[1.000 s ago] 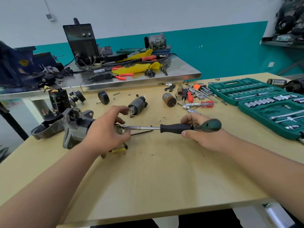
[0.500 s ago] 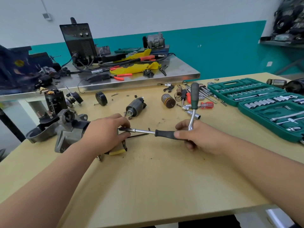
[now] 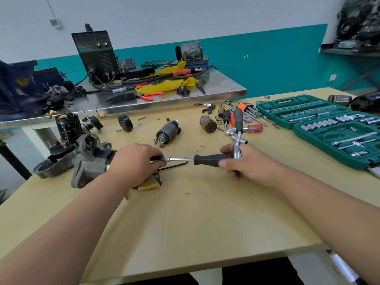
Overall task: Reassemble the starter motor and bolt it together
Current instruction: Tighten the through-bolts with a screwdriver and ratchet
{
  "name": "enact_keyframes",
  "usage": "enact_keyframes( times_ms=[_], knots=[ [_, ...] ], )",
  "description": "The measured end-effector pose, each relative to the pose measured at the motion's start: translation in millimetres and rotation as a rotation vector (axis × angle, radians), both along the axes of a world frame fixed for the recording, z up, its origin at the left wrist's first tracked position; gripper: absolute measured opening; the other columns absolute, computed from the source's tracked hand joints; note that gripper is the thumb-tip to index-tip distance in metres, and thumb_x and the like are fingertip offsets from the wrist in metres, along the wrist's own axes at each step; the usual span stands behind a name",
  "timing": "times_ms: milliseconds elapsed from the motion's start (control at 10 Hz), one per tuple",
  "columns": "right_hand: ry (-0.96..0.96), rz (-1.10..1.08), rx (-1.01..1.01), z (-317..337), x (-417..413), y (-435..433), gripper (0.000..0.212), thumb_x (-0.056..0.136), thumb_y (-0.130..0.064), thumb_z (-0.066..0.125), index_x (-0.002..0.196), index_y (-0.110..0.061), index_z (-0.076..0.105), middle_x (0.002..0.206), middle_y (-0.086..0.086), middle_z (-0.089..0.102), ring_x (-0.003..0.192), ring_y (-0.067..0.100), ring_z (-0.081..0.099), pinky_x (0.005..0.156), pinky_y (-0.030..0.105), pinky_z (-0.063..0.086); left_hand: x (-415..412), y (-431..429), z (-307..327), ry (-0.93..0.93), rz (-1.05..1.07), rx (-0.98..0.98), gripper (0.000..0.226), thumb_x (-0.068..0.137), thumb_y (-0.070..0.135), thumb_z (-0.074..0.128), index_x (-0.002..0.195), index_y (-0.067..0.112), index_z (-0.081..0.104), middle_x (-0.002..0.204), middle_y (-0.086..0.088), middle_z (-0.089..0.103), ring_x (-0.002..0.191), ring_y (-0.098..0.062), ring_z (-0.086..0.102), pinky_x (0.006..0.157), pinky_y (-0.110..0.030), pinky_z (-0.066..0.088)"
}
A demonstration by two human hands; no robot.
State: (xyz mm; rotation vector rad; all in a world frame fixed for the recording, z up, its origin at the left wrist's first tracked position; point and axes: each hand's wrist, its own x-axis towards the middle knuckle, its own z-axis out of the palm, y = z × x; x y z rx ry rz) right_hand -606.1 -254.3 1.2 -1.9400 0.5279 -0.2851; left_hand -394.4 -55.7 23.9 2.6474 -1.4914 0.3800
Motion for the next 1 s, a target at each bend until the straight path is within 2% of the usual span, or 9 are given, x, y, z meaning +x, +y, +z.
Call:
enact_keyframes(
  times_ms=[200, 300, 400, 500, 600, 700, 800, 900, 1000],
  knots=[
    [-0.183, 0.014, -0.523, -4.2, -12.6, -14.7, 0.028, 0.086, -0.021, 0.069, 0.086, -0.047, 0.059, 0.085, -0.027, 0.062, 0.080, -0.009, 0.059, 0.066, 0.003, 0.040, -9.6, -12.3, 10.8, 0.049, -0.026, 0.150, 0.029, 0.095, 0.054, 0.051, 0.115, 0.039, 0.067, 0.098, 0.011, 0.069, 0.085, -0.013, 0.059, 0.071, -0.032, 0.053],
    [-0.116, 0.001, -0.247, -8.5, -12.1, -8.3, 0.006, 0.094, -0.032, 0.059, 0.096, -0.037, 0.060, 0.078, -0.009, 0.069, 0.057, 0.003, 0.063, 0.050, 0.015, 0.045, -16.0, -12.1, 9.2, 0.002, -0.014, 0.142, 0.032, 0.094, 0.056, 0.052, 0.122, 0.041, 0.059, 0.113, 0.015, 0.066, 0.095, -0.012, 0.059, 0.070, -0.028, 0.049],
    [0.011, -0.212, 0.331, -3.5, -4.4, 0.1, 0.043, 0.097, -0.052, 0.041, 0.100, -0.014, 0.061, 0.066, 0.012, 0.071, 0.032, 0.014, 0.042, 0.034, 0.018, 0.029, -21.1, -11.0, 6.1, -0.037, 0.001, 0.092, 0.024, 0.091, 0.055, 0.057, 0.109, 0.040, 0.058, 0.108, 0.016, 0.062, 0.087, -0.009, 0.056, 0.061, -0.024, 0.040],
    [-0.008, -0.111, -0.051, 2.7, -12.3, 2.9, 0.033, 0.098, -0.046, 0.043, 0.093, -0.020, 0.062, 0.064, -0.007, 0.069, 0.043, 0.007, 0.050, 0.044, 0.023, 0.042, -22.8, -10.8, 5.2, -0.022, 0.025, 0.073, 0.022, 0.093, 0.053, 0.056, 0.104, 0.036, 0.064, 0.097, 0.013, 0.064, 0.082, -0.010, 0.056, 0.060, -0.025, 0.042],
    [-0.275, 0.163, -1.099, 7.8, -25.7, -9.8, 0.019, 0.091, -0.029, 0.062, 0.109, -0.023, 0.063, 0.105, -0.007, 0.059, 0.084, 0.006, 0.057, 0.075, 0.027, 0.049, -20.9, -13.6, 10.6, 0.049, 0.018, 0.097, 0.025, 0.093, 0.050, 0.056, 0.110, 0.036, 0.067, 0.095, 0.010, 0.067, 0.080, -0.011, 0.057, 0.067, -0.028, 0.051],
    [-0.127, 0.163, -0.862, 13.5, -17.0, -11.7, 0.039, 0.096, -0.037, 0.052, 0.131, -0.020, 0.052, 0.122, -0.003, 0.055, 0.093, 0.016, 0.059, 0.074, 0.023, 0.041, -20.5, -15.8, 12.6, 0.034, -0.004, 0.136, 0.027, 0.094, 0.050, 0.055, 0.114, 0.037, 0.066, 0.100, 0.011, 0.067, 0.084, -0.010, 0.058, 0.069, -0.026, 0.050],
    [0.122, -0.015, 0.409, 22.7, -3.0, -9.1, 0.050, 0.101, -0.050, 0.034, 0.121, -0.011, 0.058, 0.100, 0.011, 0.073, 0.040, 0.011, 0.041, 0.040, 0.018, 0.030, -18.8, -15.3, 7.2, -0.023, -0.017, 0.112, 0.025, 0.092, 0.049, 0.058, 0.114, 0.036, 0.062, 0.105, 0.014, 0.062, 0.088, -0.009, 0.056, 0.068, -0.024, 0.047],
    [0.015, 0.102, -0.079, 19.4, -10.6, -8.8, 0.028, 0.101, -0.040, 0.039, 0.113, -0.027, 0.062, 0.112, 0.017, 0.068, 0.043, 0.005, 0.045, 0.044, 0.019, 0.036, -17.7, -12.6, 1.2, -0.034, 0.030, 0.023, 0.019, 0.092, 0.049, 0.059, 0.102, 0.034, 0.064, 0.096, 0.014, 0.061, 0.083, -0.009, 0.055, 0.064, -0.024, 0.048],
    [-0.042, 0.303, -1.276, 11.8, -22.1, -17.0, 0.036, 0.098, -0.037, 0.048, 0.133, -0.031, 0.051, 0.133, 0.002, 0.052, 0.085, 0.008, 0.059, 0.067, 0.031, 0.052, -18.5, -10.5, -1.6, -0.029, 0.059, -0.017, 0.019, 0.093, 0.048, 0.057, 0.100, 0.032, 0.066, 0.093, 0.012, 0.063, 0.081, -0.012, 0.056, 0.065, -0.028, 0.051]
  ],
)
